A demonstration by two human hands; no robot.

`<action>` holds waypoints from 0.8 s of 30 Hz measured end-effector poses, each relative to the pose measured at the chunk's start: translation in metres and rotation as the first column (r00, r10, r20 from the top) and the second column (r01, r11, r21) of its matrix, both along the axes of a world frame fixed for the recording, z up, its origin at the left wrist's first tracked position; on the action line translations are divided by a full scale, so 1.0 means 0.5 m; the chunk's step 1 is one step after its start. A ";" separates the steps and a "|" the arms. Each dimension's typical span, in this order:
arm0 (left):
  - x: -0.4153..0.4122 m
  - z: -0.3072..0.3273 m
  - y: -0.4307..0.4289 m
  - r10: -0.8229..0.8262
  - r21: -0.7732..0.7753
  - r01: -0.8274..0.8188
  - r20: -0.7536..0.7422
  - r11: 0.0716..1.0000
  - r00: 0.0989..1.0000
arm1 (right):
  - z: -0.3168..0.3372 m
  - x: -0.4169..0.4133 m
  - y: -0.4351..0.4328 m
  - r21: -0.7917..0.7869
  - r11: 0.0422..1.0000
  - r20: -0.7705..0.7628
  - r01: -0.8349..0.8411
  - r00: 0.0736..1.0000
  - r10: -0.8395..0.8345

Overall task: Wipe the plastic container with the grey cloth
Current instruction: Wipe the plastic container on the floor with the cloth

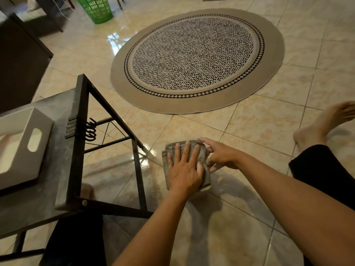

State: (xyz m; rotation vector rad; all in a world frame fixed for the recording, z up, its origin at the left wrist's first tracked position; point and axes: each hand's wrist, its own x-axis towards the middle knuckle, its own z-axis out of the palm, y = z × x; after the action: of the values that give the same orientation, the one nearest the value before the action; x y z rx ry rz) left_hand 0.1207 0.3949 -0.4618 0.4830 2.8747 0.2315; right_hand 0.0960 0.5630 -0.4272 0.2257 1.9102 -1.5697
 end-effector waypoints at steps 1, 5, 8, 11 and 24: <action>-0.004 -0.003 -0.009 0.042 -0.010 -0.042 -0.006 0.999 0.999 | -0.002 -0.001 0.001 0.005 1.000 0.004 0.003 1.000 -0.003; 0.040 -0.010 -0.006 0.075 -0.009 -0.075 -0.005 0.997 0.997 | -0.002 -0.005 0.000 0.018 1.000 0.001 -0.007 1.000 0.007; 0.036 -0.013 0.022 0.003 0.020 -0.002 -0.023 1.000 1.000 | -0.001 -0.004 -0.001 0.031 0.999 -0.025 -0.020 0.999 0.021; -0.001 -0.012 0.008 0.062 0.027 -0.061 -0.013 0.998 0.998 | -0.001 -0.002 -0.002 0.018 1.000 -0.014 -0.002 1.000 0.002; -0.035 0.002 -0.008 0.124 0.059 -0.124 0.000 0.990 0.992 | -0.004 -0.002 -0.004 0.031 0.999 -0.035 0.005 0.999 -0.004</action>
State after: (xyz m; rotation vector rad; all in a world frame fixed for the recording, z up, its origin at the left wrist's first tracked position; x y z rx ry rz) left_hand 0.1034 0.3908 -0.4610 0.3148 2.9114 0.3373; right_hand 0.0949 0.5612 -0.4290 0.2178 1.9639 -1.5572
